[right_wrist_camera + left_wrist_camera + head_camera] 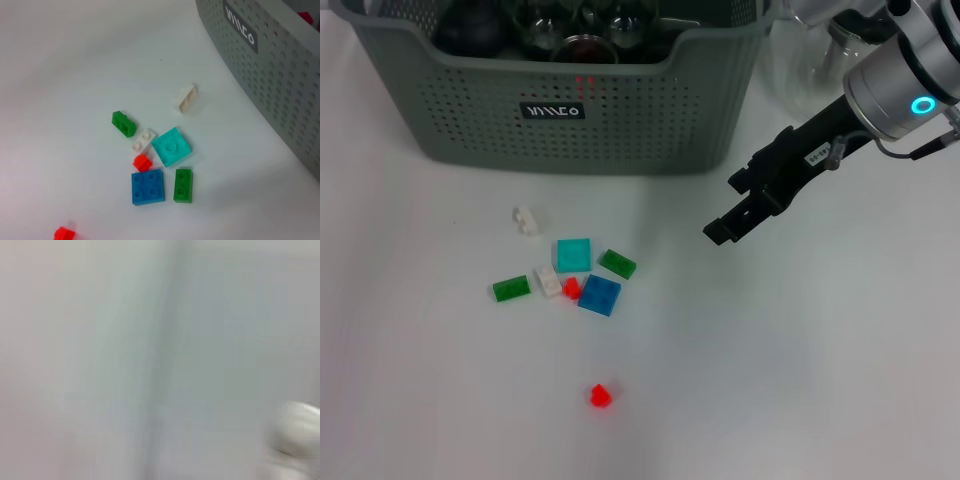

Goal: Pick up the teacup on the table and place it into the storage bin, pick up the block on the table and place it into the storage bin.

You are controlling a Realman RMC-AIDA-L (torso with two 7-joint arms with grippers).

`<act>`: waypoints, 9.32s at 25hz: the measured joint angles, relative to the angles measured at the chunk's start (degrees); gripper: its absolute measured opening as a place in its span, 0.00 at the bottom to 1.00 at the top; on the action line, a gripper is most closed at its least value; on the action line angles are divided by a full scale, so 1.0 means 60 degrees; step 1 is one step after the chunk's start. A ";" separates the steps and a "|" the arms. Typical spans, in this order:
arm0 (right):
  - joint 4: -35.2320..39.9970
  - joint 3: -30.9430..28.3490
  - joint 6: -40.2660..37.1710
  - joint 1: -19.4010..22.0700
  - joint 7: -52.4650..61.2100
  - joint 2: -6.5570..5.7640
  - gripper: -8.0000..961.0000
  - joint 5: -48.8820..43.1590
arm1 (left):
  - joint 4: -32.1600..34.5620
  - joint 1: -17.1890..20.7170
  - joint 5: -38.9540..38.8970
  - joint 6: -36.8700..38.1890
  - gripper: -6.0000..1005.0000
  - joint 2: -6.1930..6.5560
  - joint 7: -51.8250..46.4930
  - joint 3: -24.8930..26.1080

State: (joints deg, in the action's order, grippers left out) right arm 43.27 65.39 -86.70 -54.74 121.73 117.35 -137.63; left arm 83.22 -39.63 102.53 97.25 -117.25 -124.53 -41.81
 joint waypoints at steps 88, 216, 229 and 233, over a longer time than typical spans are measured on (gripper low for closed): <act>-0.0166 -0.0117 0.0255 0.0188 0.0180 -0.0015 0.99 -0.0002 | -0.2469 0.0737 0.9808 -0.1342 0.17 -0.1210 -0.1358 -0.6198; -0.0105 -0.0015 0.0259 0.0086 0.0516 0.0071 0.99 -0.0002 | -0.0116 0.1405 0.7669 -0.0423 0.88 -0.1260 0.2649 -1.0605; -0.0140 -0.0044 0.0365 0.0097 0.0542 0.0087 0.98 -0.0002 | -0.0569 0.1405 0.7876 -0.0735 0.73 -0.1260 0.3209 -1.0595; -0.0140 -0.0045 0.0372 0.0100 0.0542 0.0085 0.99 -0.0001 | -0.0626 0.1412 0.7889 -0.0782 0.56 -0.1260 0.3248 -1.0645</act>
State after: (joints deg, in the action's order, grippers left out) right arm 42.43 65.12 -84.46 -54.14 124.98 117.86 -137.64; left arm 79.47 -31.16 149.86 92.56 -124.81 -105.04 -105.68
